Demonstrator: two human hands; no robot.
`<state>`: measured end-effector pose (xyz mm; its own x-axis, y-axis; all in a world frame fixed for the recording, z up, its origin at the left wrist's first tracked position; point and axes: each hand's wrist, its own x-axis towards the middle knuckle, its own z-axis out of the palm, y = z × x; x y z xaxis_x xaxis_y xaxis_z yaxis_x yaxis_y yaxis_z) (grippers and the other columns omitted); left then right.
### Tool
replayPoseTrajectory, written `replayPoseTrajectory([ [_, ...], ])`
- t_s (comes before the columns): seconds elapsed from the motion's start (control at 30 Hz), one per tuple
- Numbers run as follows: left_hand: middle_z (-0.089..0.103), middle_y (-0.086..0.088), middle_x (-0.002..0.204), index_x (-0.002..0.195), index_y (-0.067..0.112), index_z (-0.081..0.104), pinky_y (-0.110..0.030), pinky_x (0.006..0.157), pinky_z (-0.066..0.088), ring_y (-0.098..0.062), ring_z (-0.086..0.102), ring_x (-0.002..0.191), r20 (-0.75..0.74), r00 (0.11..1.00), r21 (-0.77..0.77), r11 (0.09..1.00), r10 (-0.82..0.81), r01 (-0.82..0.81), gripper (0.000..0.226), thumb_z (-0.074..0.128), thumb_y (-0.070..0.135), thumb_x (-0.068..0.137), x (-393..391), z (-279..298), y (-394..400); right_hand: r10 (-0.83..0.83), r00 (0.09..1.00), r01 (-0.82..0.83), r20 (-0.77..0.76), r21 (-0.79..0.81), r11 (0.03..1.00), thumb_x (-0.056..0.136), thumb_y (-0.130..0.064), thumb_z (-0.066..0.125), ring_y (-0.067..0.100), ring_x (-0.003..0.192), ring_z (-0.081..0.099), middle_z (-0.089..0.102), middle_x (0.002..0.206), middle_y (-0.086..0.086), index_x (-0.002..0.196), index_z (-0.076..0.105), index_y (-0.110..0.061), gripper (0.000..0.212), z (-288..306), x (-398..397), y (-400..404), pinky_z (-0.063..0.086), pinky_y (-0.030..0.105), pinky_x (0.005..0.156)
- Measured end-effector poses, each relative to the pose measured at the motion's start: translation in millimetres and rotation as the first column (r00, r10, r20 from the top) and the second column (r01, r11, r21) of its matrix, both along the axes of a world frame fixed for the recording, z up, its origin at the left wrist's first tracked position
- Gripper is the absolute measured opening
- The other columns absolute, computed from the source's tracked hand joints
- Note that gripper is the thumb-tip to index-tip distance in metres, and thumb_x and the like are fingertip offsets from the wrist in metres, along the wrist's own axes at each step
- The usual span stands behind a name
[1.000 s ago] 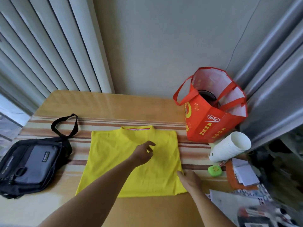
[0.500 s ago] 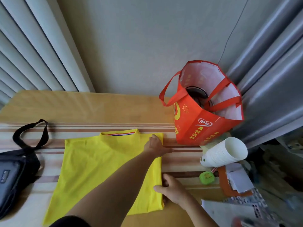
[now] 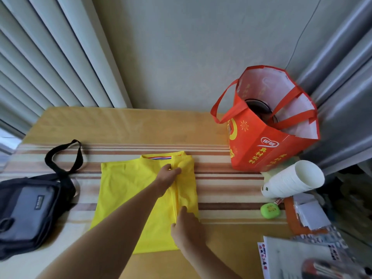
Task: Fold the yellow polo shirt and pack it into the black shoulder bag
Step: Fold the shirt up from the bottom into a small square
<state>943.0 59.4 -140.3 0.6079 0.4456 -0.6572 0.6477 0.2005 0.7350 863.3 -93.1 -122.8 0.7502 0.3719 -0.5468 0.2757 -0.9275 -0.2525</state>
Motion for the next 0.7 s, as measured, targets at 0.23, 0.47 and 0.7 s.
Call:
replayPoseTrajectory([
  [0.23,0.057,-0.009,0.133,0.142,0.012,0.046,-0.039,0.098,0.05,-0.029,0.057,0.119,-0.085,0.995,0.16,0.985,-0.042,0.056,0.065,0.072,0.032,0.086,-1,-12,0,0.051,0.99,-0.05,0.128,-0.007,0.999,0.1,-0.04,0.044,0.028,0.102,0.069,0.068,0.111,0.011,0.14,0.039,-0.012,0.049,-19,-24,-7,0.054,0.039,0.078],
  [0.47,0.048,-0.011,0.124,0.125,0.013,0.047,-0.041,0.085,0.048,-0.032,0.048,0.11,-0.248,0.859,0.908,0.201,-0.448,0.367,0.055,0.07,0.028,0.077,-16,1,-15,0.133,0.837,-0.286,0.53,0.217,0.933,0.093,-0.033,0.05,0.026,0.1,0.062,0.059,0.115,0.009,0.121,0.057,-0.013,0.035,-25,16,-24,0.056,0.036,0.076],
  [0.7,0.031,-0.002,0.159,0.149,0.037,0.035,-0.05,0.115,0.028,-0.027,0.026,0.148,-0.432,0.554,0.835,-0.082,-0.711,0.545,0.054,0.031,0.045,0.096,-35,-46,4,0.197,0.891,-0.286,0.41,0.168,0.943,0.102,-0.052,0.029,0.021,0.154,0.003,0.008,0.167,0.002,0.158,0.015,-0.019,0.067,-63,8,-34,0.019,0.047,0.12],
])
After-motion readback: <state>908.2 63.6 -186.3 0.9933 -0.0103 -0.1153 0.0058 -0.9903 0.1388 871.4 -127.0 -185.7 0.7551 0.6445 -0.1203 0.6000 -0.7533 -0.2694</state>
